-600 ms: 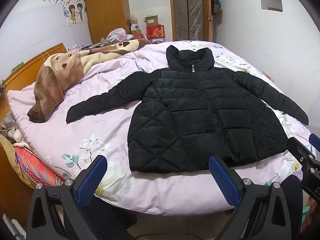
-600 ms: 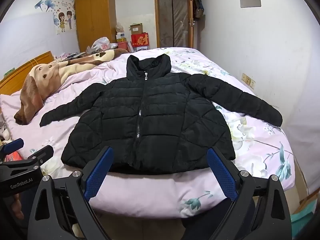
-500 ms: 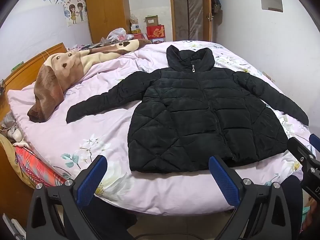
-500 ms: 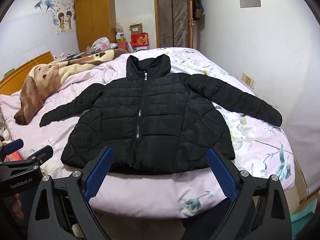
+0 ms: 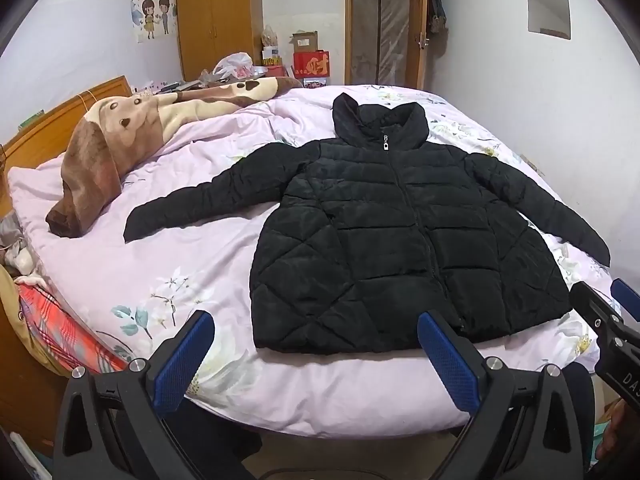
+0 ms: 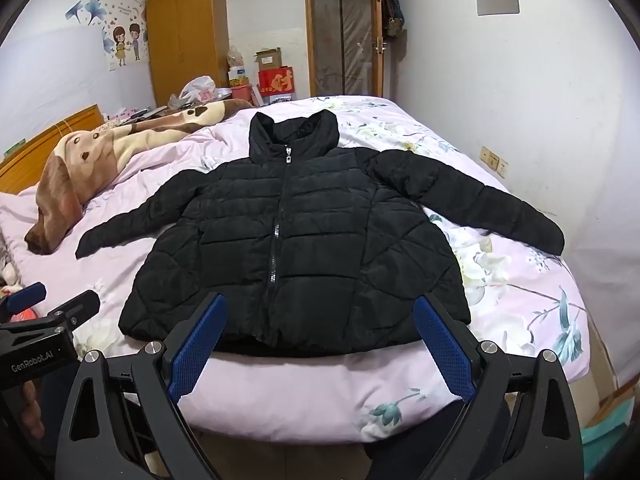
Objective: Fold large clothes
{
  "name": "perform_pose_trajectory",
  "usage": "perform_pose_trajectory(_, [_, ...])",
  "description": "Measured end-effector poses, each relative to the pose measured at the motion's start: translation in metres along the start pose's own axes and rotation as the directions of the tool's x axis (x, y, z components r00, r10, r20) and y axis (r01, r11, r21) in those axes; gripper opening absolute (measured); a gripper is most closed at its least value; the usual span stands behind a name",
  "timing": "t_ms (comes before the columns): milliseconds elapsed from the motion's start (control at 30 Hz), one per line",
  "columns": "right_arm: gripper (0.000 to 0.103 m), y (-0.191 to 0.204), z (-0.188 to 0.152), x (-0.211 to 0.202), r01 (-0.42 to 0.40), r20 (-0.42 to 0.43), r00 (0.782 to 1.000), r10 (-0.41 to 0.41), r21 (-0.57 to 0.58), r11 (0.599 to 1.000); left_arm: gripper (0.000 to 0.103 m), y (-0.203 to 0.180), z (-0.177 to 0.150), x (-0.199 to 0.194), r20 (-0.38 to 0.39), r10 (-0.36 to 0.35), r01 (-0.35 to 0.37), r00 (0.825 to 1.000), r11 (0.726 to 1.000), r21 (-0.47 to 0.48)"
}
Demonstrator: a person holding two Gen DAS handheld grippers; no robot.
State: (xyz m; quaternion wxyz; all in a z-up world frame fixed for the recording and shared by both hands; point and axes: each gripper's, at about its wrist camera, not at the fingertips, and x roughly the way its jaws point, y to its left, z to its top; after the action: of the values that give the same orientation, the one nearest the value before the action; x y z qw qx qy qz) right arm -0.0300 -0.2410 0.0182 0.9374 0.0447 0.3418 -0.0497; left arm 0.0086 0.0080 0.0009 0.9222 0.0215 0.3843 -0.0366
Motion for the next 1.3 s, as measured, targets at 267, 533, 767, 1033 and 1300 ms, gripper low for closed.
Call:
perform_pose_trajectory(267, [0.095, 0.0014, 0.0075, -0.0008, 0.007, 0.011, 1.0, -0.007, 0.0, 1.0, 0.103, 0.0015, 0.0018, -0.0034, 0.011, -0.011, 0.011, 1.0, 1.0, -0.003])
perform_pose_trajectory(533, [0.095, 0.0017, 0.0088, -0.0005, -0.001, 0.015, 1.0, 0.001, -0.004, 1.0, 0.103, 0.0027, 0.0024, -0.0028, 0.001, -0.018, 0.018, 1.0, 1.0, -0.009])
perform_pose_trajectory(767, [0.095, 0.0031, 0.0081, 0.0, 0.001, 0.013, 1.0, -0.001, -0.006, 1.0, 0.103, 0.0047, 0.0007, -0.0021, 0.0, -0.014, 0.014, 1.0, 1.0, -0.017])
perform_pose_trajectory(1033, [0.095, 0.0037, 0.0057, 0.0024, 0.001, 0.009, 1.0, -0.001, -0.007, 1.0, 0.103, 0.0073, -0.0011, 0.0006, -0.008, -0.01, 0.01, 1.0, 1.0, -0.022])
perform_pose_trajectory(1300, [0.095, 0.0029, 0.005, 0.0026, 0.0, 0.009, 1.0, 0.0, -0.007, 1.0, 0.103, 0.0087, -0.0007, 0.0026, -0.011, -0.006, 0.006, 1.0, 1.0, -0.023])
